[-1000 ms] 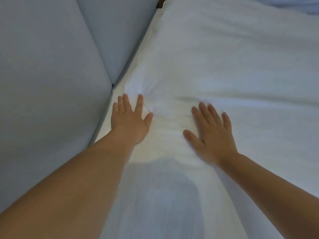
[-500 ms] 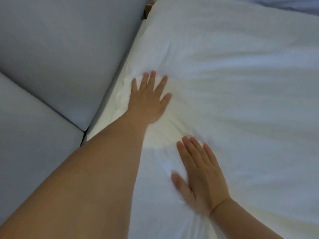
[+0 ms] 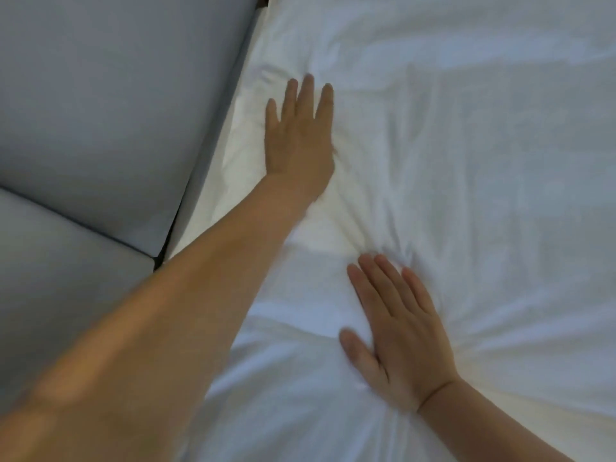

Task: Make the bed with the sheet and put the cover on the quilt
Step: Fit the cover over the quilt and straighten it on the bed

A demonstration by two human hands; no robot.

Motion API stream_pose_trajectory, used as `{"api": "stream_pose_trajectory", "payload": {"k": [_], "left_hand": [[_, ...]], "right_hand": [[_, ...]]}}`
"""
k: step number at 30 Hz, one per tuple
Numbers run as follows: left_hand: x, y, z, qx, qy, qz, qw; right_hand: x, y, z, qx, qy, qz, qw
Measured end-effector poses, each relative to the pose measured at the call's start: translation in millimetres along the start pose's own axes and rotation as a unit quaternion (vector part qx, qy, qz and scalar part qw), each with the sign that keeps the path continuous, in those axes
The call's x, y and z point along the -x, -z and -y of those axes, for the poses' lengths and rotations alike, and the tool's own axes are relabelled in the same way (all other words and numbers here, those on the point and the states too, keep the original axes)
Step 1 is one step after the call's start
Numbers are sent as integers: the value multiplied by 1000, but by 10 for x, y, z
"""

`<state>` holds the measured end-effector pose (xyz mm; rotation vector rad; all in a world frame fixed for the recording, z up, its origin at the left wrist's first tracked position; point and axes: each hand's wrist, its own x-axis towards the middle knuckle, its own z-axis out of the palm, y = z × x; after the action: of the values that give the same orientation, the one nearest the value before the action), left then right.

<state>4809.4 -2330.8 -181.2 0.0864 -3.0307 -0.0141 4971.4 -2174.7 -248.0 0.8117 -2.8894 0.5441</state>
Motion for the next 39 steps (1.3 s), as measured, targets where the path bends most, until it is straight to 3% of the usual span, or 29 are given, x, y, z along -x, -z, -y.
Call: {"api": "stream_pose_trajectory", "payload": {"k": [3, 4, 8, 11, 17, 19, 22, 24, 26, 29, 31, 33, 34, 36, 38, 39], "left_hand": [[730, 40, -80, 54, -161, 14, 985], [952, 2, -34, 48, -179, 42, 982], [1126, -263, 274, 49, -65, 68, 994], [1006, -312, 278, 62, -45, 59, 995], [1127, -163, 278, -6, 143, 96, 985], [1355, 73, 217, -8, 147, 89, 985], [2095, 444, 83, 111, 34, 4, 993], [2788, 533, 96, 154, -3, 23, 988], [3358, 368, 311, 102, 39, 60, 992], [3683, 140, 542, 96, 112, 28, 989], [3653, 71, 555, 103, 119, 13, 987], [3602, 91, 569, 126, 147, 8, 981], [3598, 148, 586, 137, 172, 1, 976], [3713, 312, 567, 156, 199, -5, 967], [4005, 528, 442, 188, 156, -13, 970], [4259, 632, 371, 204, 122, -4, 971]], "right_hand": [[8, -5, 24, -7, -2, -14, 1000], [3, -3, 20, -10, -2, -19, 1000], [-19, -10, 25, -2, 0, -22, 1000], [-29, 1, 46, 28, -20, -18, 999], [224, 162, 318, 104, -157, 27, 982], [422, 259, 540, 96, -186, 83, 974], [781, 344, 972, 33, -155, 153, 975], [1010, 375, 1315, -16, -115, 171, 978], [1259, 389, 1573, -49, -37, 166, 984], [1616, 536, 1455, -47, 3, 49, 998], [1792, 697, 1107, 7, -88, 17, 996], [1913, 828, 825, 39, -269, 81, 959], [1951, 787, 834, 55, -318, 121, 939], [2094, 559, 1198, 57, -267, 141, 952], [2293, 329, 1829, -14, -155, 145, 977], [2438, 283, 2151, -65, -102, 186, 975]]}}
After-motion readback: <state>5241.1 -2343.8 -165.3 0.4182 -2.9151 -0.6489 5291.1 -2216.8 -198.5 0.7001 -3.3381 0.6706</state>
